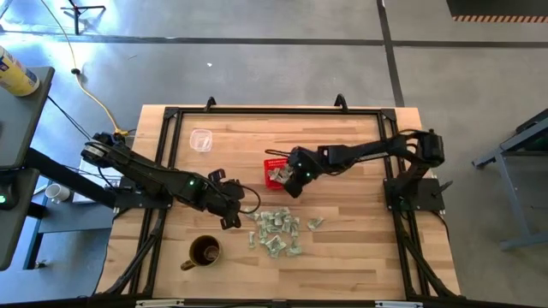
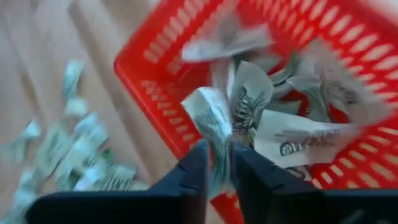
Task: Pick and place items into bin
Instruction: Put the green stevia packet into the red bin
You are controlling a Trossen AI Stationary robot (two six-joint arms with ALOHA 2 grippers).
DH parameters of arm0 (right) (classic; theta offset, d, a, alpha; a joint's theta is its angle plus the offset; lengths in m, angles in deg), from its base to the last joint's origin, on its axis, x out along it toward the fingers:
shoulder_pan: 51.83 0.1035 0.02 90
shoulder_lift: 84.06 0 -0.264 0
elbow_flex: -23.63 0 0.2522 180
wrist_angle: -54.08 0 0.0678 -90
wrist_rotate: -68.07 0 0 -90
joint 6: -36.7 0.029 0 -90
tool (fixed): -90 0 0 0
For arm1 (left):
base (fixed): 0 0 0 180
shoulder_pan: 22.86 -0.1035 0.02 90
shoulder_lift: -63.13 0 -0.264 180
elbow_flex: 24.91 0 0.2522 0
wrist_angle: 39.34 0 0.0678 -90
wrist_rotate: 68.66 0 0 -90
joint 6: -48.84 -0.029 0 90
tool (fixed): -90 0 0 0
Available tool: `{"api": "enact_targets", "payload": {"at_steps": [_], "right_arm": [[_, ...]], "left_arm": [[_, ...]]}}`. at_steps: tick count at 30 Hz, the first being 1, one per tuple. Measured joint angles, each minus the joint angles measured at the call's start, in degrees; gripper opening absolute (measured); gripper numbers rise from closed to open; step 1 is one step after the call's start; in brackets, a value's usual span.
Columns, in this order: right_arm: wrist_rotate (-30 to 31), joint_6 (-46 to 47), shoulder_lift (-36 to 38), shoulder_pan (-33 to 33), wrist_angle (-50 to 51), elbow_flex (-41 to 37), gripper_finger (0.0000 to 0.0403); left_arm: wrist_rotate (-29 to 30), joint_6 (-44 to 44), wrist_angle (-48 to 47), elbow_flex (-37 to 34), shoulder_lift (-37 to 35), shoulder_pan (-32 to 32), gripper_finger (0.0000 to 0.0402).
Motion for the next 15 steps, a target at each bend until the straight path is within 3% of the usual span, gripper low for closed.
{"api": "enact_targets", "payload": {"at_steps": [4, 8, 12, 15], "right_arm": [[-2.4, -1.3, 1.1, -0.7, -3.7, 0.0, 0.0139], [1.8, -8.1, 5.7, 1.6, -7.7, 0.9, 0.0201], [10.3, -16.4, 11.1, 5.0, -1.5, 2.3, 0.0238], [16.7, -19.2, 14.1, 8.3, 9.4, 2.1, 0.0247]], "left_arm": [[0.0, 0.7, -0.2, 0.0, 0.0, 0.0, 0.0198], [0.0, -2.0, 0.1, 0.0, 0.1, -0.3, 0.0198], [-4.3, -16.2, 3.0, -1.4, 0.5, -2.8, 0.0198], [-13.6, -29.4, 11.1, -7.1, 1.0, -5.8, 0.0198]]}}
